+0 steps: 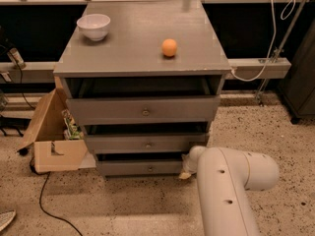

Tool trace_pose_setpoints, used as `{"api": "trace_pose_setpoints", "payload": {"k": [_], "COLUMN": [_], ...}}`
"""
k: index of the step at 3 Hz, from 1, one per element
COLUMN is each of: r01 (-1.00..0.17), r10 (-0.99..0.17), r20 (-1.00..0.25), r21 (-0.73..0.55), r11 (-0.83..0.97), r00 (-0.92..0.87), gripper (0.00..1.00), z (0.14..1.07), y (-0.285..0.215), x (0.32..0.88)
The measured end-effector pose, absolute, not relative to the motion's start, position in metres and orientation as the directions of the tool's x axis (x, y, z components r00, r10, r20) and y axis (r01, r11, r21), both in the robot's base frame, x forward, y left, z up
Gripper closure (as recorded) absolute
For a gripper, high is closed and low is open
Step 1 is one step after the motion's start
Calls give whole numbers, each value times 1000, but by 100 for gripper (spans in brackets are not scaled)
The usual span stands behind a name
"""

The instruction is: Open bottom drawer

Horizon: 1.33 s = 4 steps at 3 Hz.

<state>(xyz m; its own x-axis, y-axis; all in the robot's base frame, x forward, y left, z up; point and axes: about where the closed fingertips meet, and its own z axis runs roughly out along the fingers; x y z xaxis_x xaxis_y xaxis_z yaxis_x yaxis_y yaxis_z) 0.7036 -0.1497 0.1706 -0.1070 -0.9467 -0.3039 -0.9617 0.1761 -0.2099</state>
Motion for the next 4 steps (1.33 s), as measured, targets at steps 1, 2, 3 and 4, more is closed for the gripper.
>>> {"api": "trace_pose_setpoints", "payload": {"k": [1,2,3,4], "r01": [-961,-961,-961,-961], "r10": [-947,-947,-947,-947], "r20": [-306,-306,-306,-306], "r21": [-215,-216,-216,-216], "r11": [174,173,173,173], "r00": [-103,-102,-102,-102], "gripper": [64,87,100,82], "z": [177,185,192,192], "y": [-150,-150,-150,-150], "x": [687,687,687,687]}}
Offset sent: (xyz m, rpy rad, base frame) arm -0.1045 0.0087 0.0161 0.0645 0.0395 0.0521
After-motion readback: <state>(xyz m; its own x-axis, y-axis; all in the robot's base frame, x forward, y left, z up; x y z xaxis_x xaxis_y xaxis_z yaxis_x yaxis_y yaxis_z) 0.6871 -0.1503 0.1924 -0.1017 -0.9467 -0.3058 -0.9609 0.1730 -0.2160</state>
